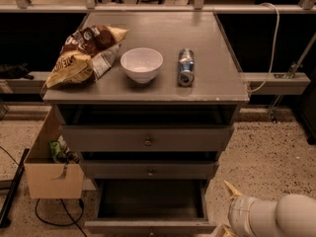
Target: Close bottom drawer
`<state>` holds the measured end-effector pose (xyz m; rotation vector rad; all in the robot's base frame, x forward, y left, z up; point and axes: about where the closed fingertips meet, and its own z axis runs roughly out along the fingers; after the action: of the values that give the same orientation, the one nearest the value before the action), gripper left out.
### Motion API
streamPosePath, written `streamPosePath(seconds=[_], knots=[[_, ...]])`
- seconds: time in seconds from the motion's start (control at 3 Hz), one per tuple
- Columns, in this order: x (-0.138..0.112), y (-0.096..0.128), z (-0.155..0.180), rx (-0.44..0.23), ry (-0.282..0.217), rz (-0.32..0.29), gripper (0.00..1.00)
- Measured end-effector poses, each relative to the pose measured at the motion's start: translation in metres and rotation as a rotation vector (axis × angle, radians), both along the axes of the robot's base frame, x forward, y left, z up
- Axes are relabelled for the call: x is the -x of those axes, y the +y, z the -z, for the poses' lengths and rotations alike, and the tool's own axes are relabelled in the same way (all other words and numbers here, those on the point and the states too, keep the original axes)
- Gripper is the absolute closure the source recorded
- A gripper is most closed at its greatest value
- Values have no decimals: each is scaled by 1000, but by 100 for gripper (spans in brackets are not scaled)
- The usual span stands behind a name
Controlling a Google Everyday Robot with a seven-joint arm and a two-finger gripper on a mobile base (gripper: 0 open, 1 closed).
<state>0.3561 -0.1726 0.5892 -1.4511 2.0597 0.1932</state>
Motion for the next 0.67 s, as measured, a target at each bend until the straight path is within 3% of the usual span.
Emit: streamPosePath(seconds=[0.33, 0.67], knots=[[-13, -1, 36, 2, -1, -48, 0], [-21, -8, 78, -16, 60, -77, 0]])
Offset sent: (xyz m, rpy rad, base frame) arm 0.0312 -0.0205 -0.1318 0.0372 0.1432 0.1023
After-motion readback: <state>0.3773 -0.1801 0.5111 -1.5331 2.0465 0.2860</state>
